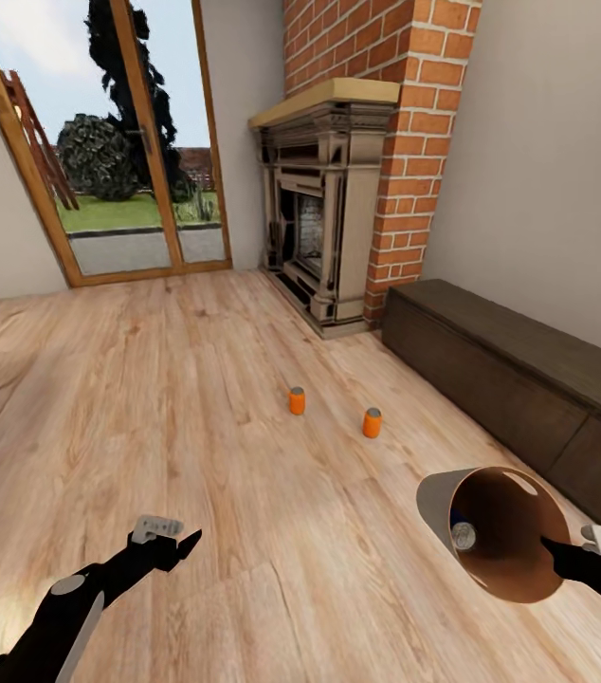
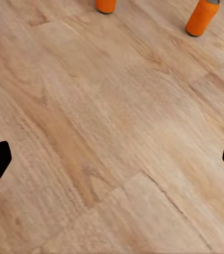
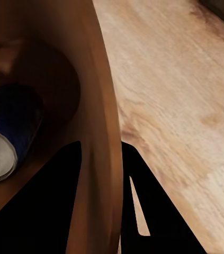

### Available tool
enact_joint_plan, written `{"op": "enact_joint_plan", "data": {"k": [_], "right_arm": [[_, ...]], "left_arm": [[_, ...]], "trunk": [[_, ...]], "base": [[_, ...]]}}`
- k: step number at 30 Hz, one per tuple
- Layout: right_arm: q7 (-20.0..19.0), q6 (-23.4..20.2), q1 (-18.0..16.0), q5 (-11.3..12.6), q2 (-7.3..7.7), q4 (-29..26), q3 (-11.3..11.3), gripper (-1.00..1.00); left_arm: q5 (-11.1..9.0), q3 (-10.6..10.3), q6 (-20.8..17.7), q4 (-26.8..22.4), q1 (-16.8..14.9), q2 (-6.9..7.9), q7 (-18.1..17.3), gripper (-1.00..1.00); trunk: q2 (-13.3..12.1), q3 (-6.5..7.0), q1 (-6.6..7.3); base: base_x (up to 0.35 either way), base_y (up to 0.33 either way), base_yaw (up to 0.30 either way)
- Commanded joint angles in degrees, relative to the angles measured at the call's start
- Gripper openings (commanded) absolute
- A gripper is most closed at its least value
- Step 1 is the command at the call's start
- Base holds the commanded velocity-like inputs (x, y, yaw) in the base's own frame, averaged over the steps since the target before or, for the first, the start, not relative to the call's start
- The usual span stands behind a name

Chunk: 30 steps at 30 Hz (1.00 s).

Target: Put the three can of soda from the living room inside the tash can in the kitchen.

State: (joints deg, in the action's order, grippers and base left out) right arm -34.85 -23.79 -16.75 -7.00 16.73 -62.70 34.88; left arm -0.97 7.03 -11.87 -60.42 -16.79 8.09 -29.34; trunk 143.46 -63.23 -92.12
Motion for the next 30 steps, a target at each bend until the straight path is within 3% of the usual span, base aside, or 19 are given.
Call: {"op": "enact_joint_plan", "data": {"k": [1, 30], "right_arm": [[-0.22, -0.16, -0.03, 0.73, -0.01, -0.06, 0.01, -1.00], [-0.28, -0.02, -0.03, 0.53, -0.03, 0.21, -0.07, -1.00]], "left_arm": [[0.00, 0.00, 0.00, 0.01, 0.00, 0.00, 0.00, 1.00], [0.00, 0.00, 0.00, 0.03, 0.00, 0.09, -0.80, 1.00]], "trunk": [[0.00, 0.03, 0.00], [0.00, 0.58, 0.00]], "base": [[0.277, 0.225, -0.251], [0.272, 0.221, -0.251]]}}
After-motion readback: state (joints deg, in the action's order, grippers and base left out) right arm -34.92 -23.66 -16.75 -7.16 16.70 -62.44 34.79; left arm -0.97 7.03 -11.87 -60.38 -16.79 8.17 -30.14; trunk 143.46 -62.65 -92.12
